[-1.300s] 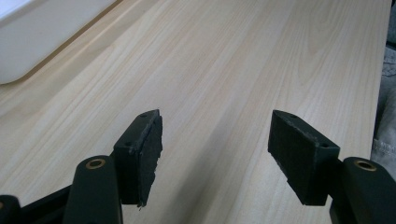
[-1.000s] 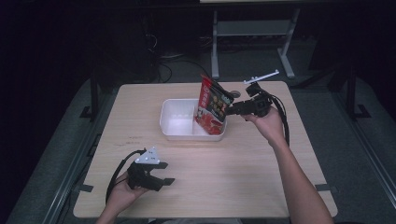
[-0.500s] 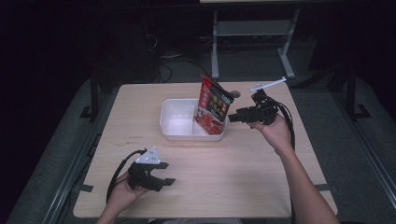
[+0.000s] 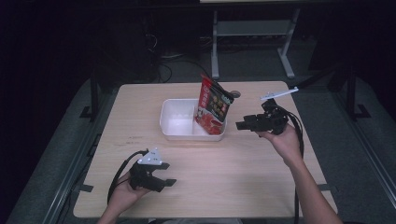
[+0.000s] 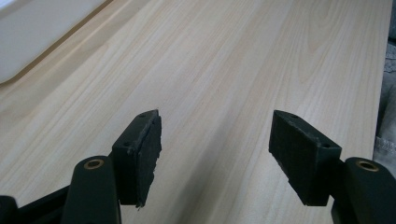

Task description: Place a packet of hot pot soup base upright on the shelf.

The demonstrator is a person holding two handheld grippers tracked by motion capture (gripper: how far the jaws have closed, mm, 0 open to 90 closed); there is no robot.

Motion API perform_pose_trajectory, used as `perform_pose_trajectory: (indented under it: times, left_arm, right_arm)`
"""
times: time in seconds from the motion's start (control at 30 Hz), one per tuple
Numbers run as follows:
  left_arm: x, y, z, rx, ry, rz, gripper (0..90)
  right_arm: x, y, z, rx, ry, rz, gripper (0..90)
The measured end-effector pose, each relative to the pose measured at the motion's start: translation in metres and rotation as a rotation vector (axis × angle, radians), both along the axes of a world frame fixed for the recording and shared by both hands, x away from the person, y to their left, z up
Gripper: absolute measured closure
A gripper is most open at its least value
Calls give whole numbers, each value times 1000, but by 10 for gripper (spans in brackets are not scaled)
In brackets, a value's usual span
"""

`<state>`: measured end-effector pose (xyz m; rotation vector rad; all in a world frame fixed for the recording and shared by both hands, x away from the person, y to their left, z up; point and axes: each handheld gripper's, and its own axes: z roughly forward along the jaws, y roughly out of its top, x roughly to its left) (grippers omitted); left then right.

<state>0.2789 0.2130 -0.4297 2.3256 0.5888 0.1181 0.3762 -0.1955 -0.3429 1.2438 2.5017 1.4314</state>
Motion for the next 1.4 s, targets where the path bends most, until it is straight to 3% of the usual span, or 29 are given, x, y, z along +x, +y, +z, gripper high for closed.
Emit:
perform_pose_trajectory:
  times: [0.57, 1.4]
  left_arm:
    - [1, -5, -2, 2, -6, -1, 325]
    - [0, -11, -2, 2, -14, -2, 307]
  right_arm:
    - [-25, -21, -23, 23, 24, -1, 390]
    - [-57, -41, -52, 19, 50, -4, 374]
